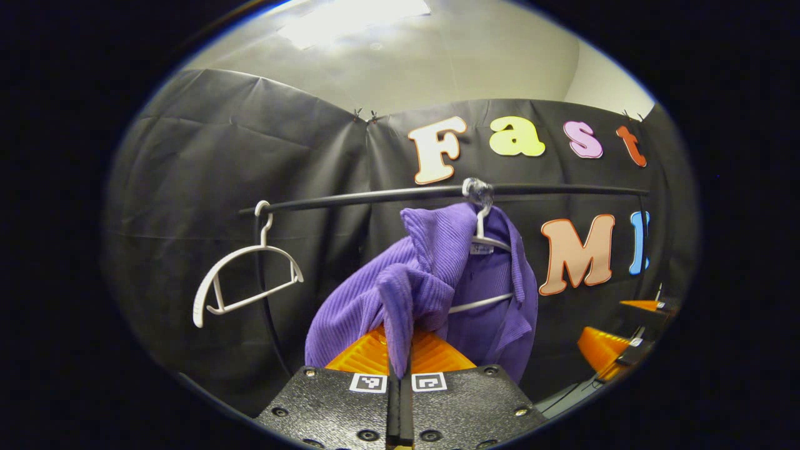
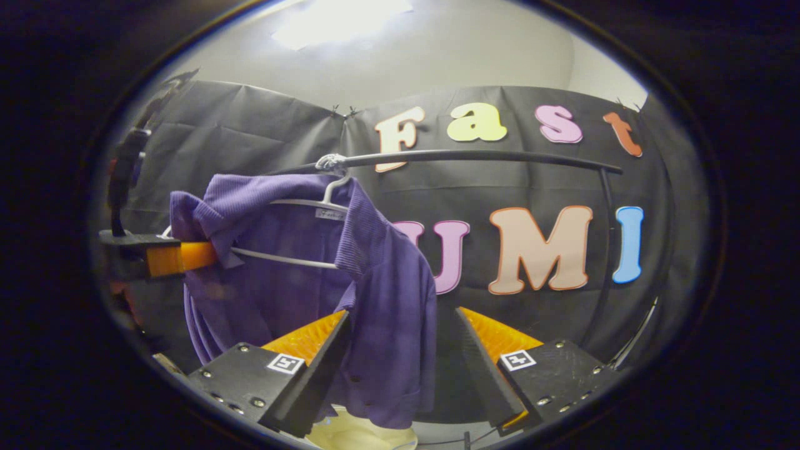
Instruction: Grasp the clothes on the hanger with both hands and then place them into the laundry hamper below.
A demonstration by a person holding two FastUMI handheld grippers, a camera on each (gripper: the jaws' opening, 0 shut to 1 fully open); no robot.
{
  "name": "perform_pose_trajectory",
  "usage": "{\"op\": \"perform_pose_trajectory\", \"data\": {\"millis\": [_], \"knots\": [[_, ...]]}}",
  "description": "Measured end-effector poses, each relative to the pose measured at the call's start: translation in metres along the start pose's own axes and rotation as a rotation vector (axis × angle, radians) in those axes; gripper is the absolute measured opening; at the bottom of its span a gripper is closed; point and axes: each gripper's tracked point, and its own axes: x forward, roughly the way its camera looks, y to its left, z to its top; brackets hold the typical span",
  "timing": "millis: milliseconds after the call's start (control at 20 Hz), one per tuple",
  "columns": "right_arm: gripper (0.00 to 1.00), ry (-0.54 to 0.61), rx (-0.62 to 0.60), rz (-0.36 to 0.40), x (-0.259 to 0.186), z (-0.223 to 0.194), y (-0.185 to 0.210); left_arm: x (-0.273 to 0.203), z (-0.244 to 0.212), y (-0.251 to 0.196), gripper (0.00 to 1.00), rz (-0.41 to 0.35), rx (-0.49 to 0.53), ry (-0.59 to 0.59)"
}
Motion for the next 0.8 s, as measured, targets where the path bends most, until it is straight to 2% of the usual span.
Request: {"op": "perform_pose_trajectory", "data": {"millis": [350,500,600,750,800], "knots": [[0.98,0.012,0.011,0.147,0.045,-0.01,0.052,-0.012,0.023,0.02,0.0,0.059,-0.002,-0.018],[0.98,0.006,0.015,0.143,0.064,-0.013,0.064,-0.015,0.028,0.025,0.02,0.077,0.007,-0.022],[1.0,0.002,0.021,0.122,0.075,-0.016,0.066,-0.017,0.031,0.028,0.0,0.089,0.014,-0.025],[0.96,0.002,0.017,0.07,0.092,-0.023,0.063,-0.017,0.034,0.031,0.0,0.103,0.021,-0.026],[0.98,0.006,0.015,0.055,0.097,-0.026,0.061,-0.018,0.034,0.032,0.0,0.109,0.028,-0.025]]}}
